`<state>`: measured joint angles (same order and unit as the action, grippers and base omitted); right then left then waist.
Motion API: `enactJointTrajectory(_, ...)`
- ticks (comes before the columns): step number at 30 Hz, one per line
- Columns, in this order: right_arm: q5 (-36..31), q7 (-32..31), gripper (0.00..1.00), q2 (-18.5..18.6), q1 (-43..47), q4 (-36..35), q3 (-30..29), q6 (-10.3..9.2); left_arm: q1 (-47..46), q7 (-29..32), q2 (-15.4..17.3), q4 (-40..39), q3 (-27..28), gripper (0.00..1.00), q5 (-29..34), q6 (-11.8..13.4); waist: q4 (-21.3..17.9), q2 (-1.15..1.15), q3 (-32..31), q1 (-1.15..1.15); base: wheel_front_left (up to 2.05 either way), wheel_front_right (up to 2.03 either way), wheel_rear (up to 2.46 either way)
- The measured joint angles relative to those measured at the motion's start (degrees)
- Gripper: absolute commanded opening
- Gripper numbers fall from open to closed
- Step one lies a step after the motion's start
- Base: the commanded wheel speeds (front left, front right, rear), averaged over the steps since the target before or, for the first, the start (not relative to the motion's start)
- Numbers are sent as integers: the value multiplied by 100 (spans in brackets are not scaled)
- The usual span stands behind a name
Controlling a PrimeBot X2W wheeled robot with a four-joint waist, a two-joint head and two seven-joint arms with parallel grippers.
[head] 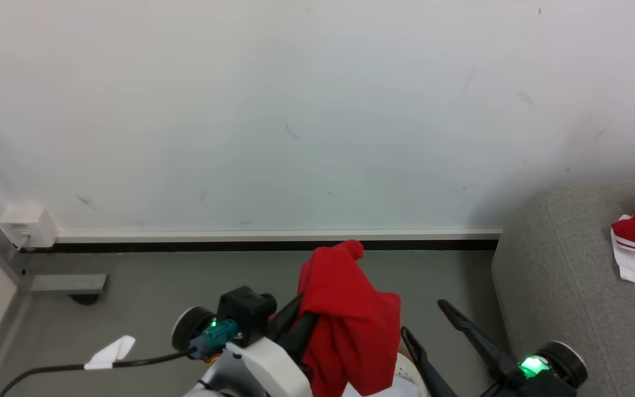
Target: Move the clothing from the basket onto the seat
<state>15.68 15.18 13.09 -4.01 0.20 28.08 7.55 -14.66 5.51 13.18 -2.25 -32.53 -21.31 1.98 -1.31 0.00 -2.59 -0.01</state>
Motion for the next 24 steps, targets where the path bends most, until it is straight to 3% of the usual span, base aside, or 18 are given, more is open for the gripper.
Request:
enactJointTrajectory(8,157,-5,100,13,-636,486,910,0,-227,29,-304,170,-377,0,3,-179,44,0,58,1,0,0,0)
enactJointTrajectory(14,149,-7,100,-91,-873,1063,980,0,-360,42,-543,330,-671,0,-12,-365,79,0,72,1,0,0,0)
enactJointTrajectory(15,134,-5,57,-114,-900,1137,966,1,-359,42,-561,347,-694,0,-43,-383,77,0,70,1,0,0,0)
enactJointTrajectory(16,96,-5,0,-171,-915,1234,860,0,-359,42,-583,364,-713,0,-57,-400,71,0,67,1,0,0,0)
enactJointTrajectory(23,43,-5,0,-333,-1007,1463,553,1,-341,-112,-603,577,-736,1,-70,-369,-110,0,68,1,0,0,0)
enactJointTrajectory(24,43,-4,0,-326,-1009,1455,494,3,-339,-156,-609,603,-733,15,-71,-360,-161,0,75,1,0,0,0)
